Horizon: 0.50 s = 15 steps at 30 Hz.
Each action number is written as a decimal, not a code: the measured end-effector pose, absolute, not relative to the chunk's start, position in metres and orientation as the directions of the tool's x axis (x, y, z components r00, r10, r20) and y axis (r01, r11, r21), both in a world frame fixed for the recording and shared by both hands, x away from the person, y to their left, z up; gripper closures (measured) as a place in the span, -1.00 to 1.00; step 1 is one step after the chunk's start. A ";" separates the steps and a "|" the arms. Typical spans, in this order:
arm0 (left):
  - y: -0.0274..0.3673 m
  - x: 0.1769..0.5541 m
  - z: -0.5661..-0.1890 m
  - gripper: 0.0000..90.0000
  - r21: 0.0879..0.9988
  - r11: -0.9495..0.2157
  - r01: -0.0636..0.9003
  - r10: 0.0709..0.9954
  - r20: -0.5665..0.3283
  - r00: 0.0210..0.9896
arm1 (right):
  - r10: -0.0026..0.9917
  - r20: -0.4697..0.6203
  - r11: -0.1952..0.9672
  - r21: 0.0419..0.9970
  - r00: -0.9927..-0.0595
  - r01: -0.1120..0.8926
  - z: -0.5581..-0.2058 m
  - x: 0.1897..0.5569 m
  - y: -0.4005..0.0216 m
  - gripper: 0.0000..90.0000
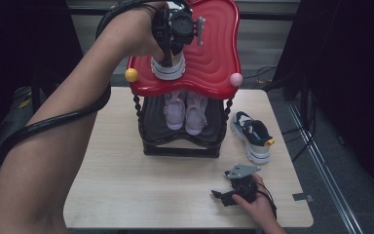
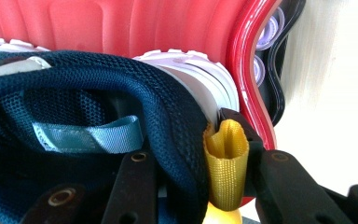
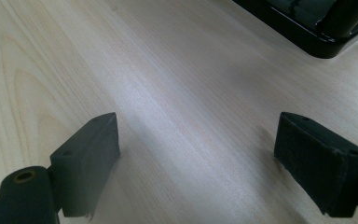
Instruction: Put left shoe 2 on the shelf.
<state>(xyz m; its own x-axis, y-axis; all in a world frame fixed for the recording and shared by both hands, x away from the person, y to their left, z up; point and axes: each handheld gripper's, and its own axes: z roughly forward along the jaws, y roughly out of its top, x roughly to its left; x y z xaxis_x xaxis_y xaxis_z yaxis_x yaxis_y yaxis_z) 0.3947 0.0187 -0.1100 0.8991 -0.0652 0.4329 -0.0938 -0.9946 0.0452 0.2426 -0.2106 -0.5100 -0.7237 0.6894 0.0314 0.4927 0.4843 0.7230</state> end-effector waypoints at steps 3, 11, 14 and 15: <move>0.018 0.395 -0.110 0.51 0.048 -0.994 -0.099 -0.068 0.436 0.898 | 0.689 0.030 0.485 0.723 -0.724 0.492 -0.510 0.243 -0.211 -0.70; 0.021 0.396 -0.111 0.50 0.068 -0.993 -0.092 -0.053 0.434 0.899 | 0.690 0.031 0.484 0.723 -0.724 0.493 -0.510 0.243 -0.211 -0.70; 0.022 0.396 -0.111 0.49 0.078 -0.993 -0.084 -0.043 0.431 0.901 | 0.690 0.031 0.484 0.723 -0.724 0.493 -0.510 0.243 -0.211 -0.70; 0.023 0.397 -0.110 0.49 0.073 -0.993 -0.091 -0.051 0.432 0.901 | 0.690 0.031 0.484 0.723 -0.723 0.493 -0.510 0.243 -0.211 -0.70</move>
